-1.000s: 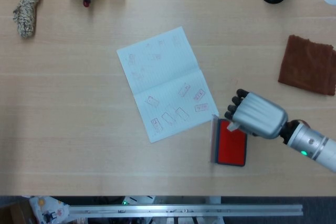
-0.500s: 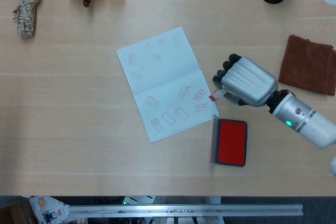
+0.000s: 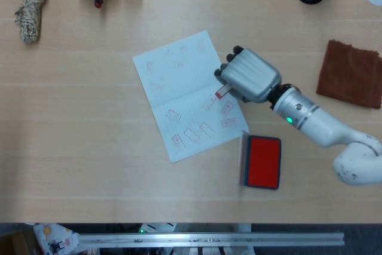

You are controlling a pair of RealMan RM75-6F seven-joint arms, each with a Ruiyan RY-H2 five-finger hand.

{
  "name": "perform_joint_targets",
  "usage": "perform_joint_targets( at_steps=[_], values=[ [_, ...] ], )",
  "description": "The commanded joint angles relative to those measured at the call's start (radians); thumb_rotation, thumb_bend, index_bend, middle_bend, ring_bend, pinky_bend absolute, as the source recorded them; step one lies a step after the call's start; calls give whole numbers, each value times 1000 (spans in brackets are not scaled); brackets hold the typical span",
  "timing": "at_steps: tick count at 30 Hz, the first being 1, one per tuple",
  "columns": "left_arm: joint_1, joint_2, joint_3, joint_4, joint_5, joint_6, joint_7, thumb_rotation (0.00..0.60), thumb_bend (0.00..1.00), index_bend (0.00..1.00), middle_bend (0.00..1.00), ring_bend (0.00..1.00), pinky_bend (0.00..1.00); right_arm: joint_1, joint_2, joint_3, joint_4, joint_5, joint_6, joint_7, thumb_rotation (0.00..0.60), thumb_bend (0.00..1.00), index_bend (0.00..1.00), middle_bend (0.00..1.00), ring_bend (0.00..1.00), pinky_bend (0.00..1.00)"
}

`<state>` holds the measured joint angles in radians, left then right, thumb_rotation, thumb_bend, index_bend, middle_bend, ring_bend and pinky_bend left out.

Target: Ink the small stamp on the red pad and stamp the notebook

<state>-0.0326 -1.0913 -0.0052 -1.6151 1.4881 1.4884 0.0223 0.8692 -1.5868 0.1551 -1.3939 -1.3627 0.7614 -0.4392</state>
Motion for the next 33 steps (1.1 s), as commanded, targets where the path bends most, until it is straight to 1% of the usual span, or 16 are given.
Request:
perform_joint_targets(
  at_steps=[1, 12, 19, 33],
  values=[
    [0, 0, -1, 2, -2, 0, -4, 600, 260, 187, 179, 188, 150, 29, -42, 14, 49, 34, -17, -31, 600, 417, 774, 604, 453, 361],
    [-1, 0, -3, 8, -10, -8, -9, 600, 260, 188, 179, 188, 150, 81, -129, 15, 166, 77, -34, -56, 600, 417, 774, 604, 453, 361],
    [0, -2, -4, 15, -15, -11, -15, 600, 260, 187, 179, 188, 150, 94, -151, 7, 216, 91, -32, -70, 600, 419, 774, 603, 453, 361],
    [0, -3, -5, 20, -22, -19, -19, 600, 260, 187, 179, 189, 150, 130, -224, 21, 322, 133, -34, -85, 600, 420, 774, 604, 453, 361]
  ],
)
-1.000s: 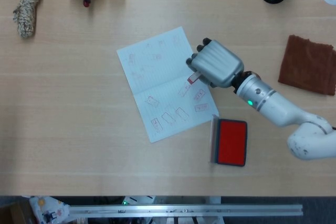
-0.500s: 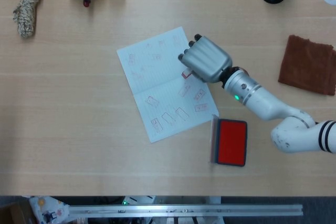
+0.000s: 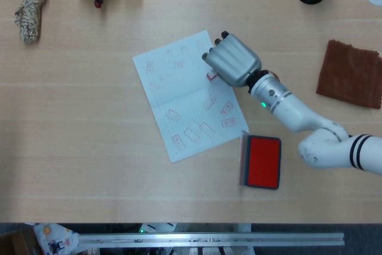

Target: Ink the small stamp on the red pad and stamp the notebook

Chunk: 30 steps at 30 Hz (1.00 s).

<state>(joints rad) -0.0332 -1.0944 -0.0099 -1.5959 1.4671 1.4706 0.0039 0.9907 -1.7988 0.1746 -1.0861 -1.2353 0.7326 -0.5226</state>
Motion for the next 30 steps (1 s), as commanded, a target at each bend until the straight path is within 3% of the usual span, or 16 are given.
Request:
perform_joint_targets(
  at_steps=[1, 30],
  values=[
    [0, -1, 0, 2, -3, -2, -1, 600, 260, 187, 179, 189, 150, 12, -19, 1, 23, 7, -9, -3, 600, 420, 774, 604, 453, 361],
    [1, -7, 1, 27, -14, -19, -31, 600, 260, 175, 178, 188, 150, 65, -124, -8, 167, 85, -62, -87, 600, 420, 774, 604, 453, 361]
  ],
)
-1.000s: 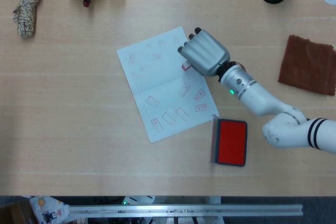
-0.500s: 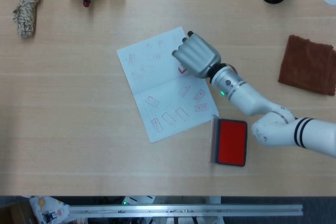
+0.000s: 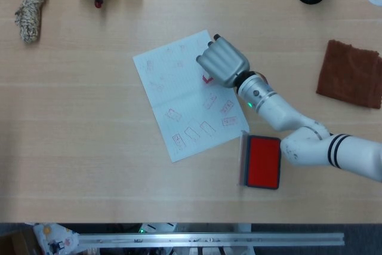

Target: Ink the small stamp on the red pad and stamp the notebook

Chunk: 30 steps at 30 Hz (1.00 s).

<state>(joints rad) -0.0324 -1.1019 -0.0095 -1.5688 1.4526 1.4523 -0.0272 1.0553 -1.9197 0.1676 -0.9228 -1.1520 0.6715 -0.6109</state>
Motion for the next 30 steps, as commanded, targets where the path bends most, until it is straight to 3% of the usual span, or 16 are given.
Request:
perform_joint_targets(
  at_steps=[1, 30],
  values=[
    [0, 0, 0, 0, 0, -1, 0, 600, 260, 174, 178, 188, 150, 1, -5, -1, 5, 1, 0, 2, 600, 420, 774, 604, 453, 361],
    [1, -4, 1, 11, -1, -4, -11, 600, 260, 157, 176, 188, 150, 10, -38, -8, 53, 17, -14, -6, 600, 420, 776, 604, 453, 361]
  ],
)
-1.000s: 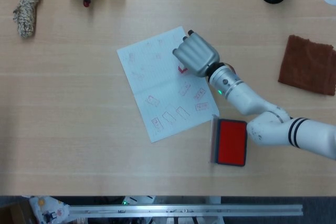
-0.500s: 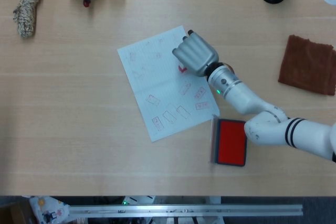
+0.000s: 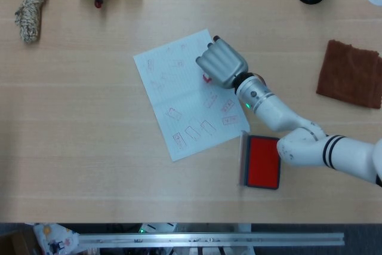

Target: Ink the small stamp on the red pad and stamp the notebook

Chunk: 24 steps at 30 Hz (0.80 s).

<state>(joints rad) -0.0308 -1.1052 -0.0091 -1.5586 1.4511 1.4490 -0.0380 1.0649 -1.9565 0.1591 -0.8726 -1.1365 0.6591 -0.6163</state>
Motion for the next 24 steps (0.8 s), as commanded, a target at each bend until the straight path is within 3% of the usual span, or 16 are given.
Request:
perform_joint_targets(
  at_steps=[1, 24],
  values=[
    [0, 0, 0, 1, 0, -1, -1, 600, 260, 156, 176, 188, 150, 0, -3, 0, 6, 2, -1, 0, 600, 420, 776, 604, 453, 361],
    [2, 0, 0, 0, -2, -1, 0, 600, 260, 149, 176, 188, 150, 3, -19, -1, 25, -4, -8, 8, 600, 421, 780, 605, 453, 361]
  ],
)
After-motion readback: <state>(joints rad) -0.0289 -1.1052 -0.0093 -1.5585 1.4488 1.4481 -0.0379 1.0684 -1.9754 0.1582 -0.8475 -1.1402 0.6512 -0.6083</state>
